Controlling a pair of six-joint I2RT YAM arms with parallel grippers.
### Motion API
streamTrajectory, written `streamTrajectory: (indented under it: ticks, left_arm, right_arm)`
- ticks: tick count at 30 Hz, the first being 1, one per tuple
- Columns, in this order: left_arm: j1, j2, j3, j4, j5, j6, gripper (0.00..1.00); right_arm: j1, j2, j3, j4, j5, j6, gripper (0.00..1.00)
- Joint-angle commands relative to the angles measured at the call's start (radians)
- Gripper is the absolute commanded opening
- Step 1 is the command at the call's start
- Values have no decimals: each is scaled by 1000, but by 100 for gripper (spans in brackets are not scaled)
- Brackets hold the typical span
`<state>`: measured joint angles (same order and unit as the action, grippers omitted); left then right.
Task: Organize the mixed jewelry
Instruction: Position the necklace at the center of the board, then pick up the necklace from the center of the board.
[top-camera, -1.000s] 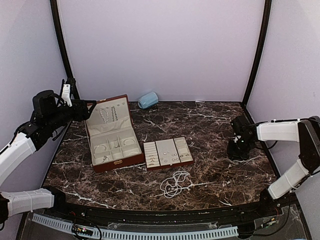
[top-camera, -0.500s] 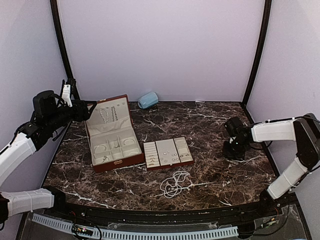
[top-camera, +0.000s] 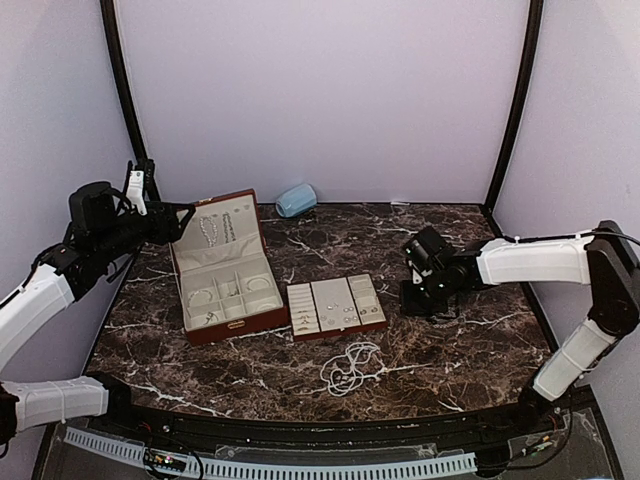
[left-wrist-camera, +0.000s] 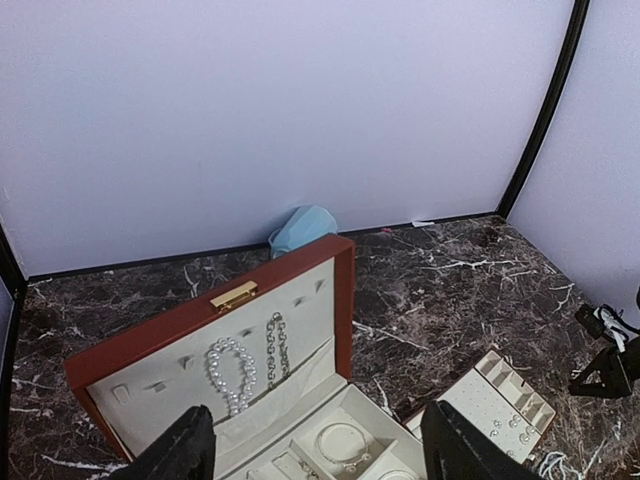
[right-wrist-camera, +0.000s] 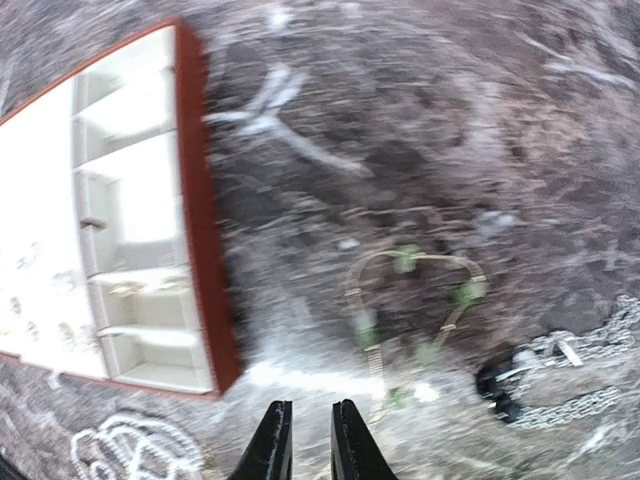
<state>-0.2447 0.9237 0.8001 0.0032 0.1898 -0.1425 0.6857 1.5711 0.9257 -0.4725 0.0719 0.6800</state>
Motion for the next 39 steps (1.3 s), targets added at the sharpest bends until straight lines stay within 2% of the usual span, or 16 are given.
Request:
streamTrajectory:
  ticks: [1,3,7,10,16,23,39]
  left_arm:
    - [5,0,-29,42,44,-1,74]
    - [4,1,-34,51,65,2,74]
    - [4,6,-39,68,104,2,73]
    - [4,7,-41,75,115,1,73]
    - [4,6,-43,75,111,4,73]
    - [4,3,-43,71,94,6,73]
    - [4,7,-41,69,80,7,73]
  right_arm:
    - [36,-16,36,-16,-51,17,16]
    - [36,-38,30,-30,-33,14,16]
    - [18,-63,25,-149,128,8,18]
    - [-13,-86,-10,-165,167,-28,19]
    - [-41,-91,-48,-133,153,-211,29]
    - [-54,-20,-22,-125,136,-327,29]
    - [-54,97,9,-96,202,-429,28]
